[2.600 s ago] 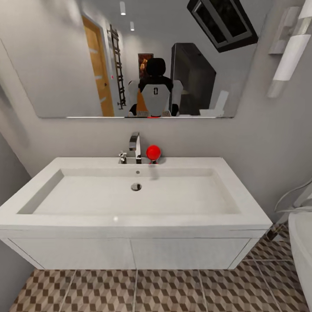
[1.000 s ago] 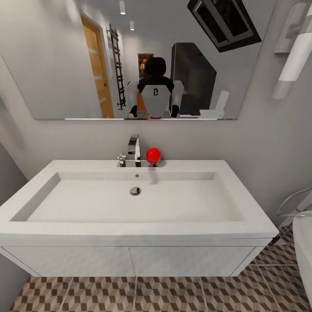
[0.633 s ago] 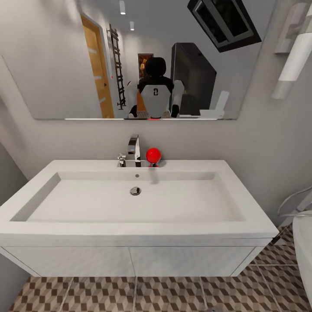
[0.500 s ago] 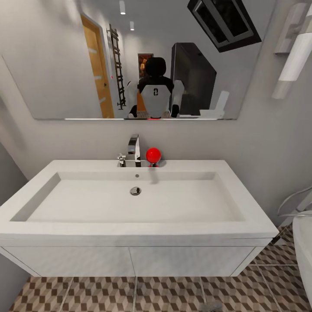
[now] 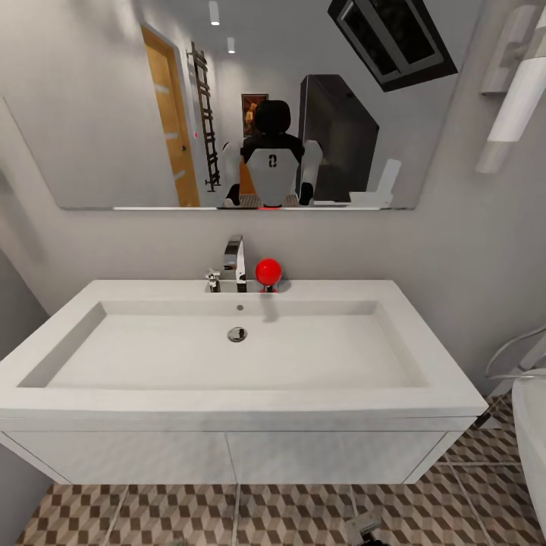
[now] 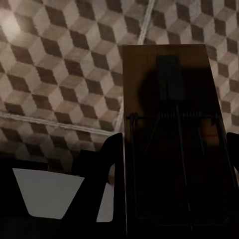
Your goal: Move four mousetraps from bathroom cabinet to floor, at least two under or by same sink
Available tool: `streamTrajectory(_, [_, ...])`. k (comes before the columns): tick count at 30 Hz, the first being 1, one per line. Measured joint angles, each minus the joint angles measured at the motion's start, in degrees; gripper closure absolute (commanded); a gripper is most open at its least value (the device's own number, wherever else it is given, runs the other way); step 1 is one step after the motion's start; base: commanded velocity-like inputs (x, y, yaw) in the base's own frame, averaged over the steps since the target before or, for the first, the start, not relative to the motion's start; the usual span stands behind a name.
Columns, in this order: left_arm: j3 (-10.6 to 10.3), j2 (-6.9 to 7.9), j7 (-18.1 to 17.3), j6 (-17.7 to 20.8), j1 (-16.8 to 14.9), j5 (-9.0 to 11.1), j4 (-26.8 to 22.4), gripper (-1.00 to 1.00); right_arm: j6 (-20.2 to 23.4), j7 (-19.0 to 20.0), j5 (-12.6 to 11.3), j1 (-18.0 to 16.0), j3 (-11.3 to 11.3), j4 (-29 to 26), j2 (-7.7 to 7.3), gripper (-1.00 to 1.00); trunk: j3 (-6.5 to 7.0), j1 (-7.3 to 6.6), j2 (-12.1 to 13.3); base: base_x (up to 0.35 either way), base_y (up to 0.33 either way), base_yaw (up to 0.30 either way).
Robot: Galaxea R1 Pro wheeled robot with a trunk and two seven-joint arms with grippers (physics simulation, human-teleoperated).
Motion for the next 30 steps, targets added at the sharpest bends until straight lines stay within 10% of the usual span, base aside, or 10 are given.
streamTrajectory(16, [0.0,0.05,-0.1,-0.4,-0.4,-0.1,-0.4,1.00,0.0,0.0,0.0,0.0,0.0,0.0,0.76,1.00,0.00,0.00,0.0,-0.048,0.000,0.000])
streamTrajectory(30, [0.4,-0.33,2.2,0.2,-7.6,0.2,-0.2,1.00,0.1,-0.5,-0.1,-4.6,0.0,-0.5,2.11,1.00,0.00,0.00,0.0,0.000,0.000,0.000])
